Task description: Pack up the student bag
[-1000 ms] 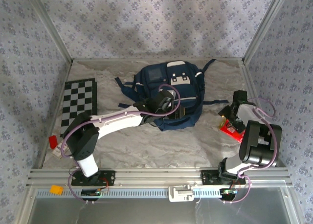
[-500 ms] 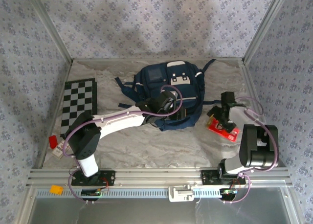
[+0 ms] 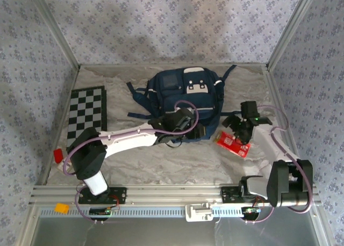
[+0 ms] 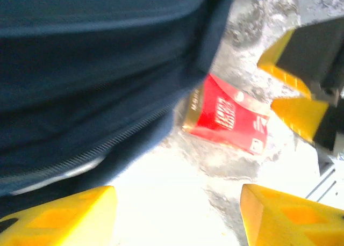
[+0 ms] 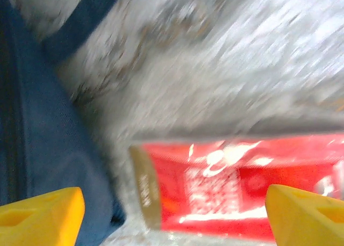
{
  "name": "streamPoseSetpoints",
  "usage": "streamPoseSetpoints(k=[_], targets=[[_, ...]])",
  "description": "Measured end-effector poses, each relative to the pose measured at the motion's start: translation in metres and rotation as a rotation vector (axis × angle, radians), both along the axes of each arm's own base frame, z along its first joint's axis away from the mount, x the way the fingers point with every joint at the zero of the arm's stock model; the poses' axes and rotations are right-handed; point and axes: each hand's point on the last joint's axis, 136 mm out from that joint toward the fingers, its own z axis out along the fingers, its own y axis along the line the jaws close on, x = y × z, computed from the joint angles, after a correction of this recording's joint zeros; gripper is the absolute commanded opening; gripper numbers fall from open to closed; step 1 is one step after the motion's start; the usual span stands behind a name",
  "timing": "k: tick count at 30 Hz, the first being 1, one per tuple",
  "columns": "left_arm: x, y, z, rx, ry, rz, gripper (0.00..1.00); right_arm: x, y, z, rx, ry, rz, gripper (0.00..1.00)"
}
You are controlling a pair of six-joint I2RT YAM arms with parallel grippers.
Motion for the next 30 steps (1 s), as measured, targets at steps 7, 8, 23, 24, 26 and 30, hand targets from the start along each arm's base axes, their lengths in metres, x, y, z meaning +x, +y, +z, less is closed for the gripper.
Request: streamPoseSetpoints(k=[7,8,23,24,26,30], targets=[[-0.012,-0.029,-0.022,-0.034,0.068,0.014,0.59,0.006,-0.038,-0.034,-0.003,0.105,0.008,0.81],[-0.011,-0.031,-0.027,-0.033,0.08,0.023,0.59,0.006,-0.039,-0.038,0.0,0.114,0.018,0.81],[-0.007,-0.047,-0.059,-0.045,0.165,0.109,0.51,-0.072,0.014,-0.041,0.07,0.144,0.122,0.8],[-0.006,-0.05,-0.062,-0.046,0.17,0.112,0.48,-0.077,0.018,-0.035,0.083,0.126,0.121,0.78],[-0.006,-0.056,-0.068,-0.045,0.18,0.112,0.45,-0.08,0.018,-0.025,0.097,0.085,0.101,0.76],[-0.005,-0.073,-0.077,-0.041,0.193,0.094,0.36,-0.079,0.005,-0.026,0.126,0.086,0.045,0.7]])
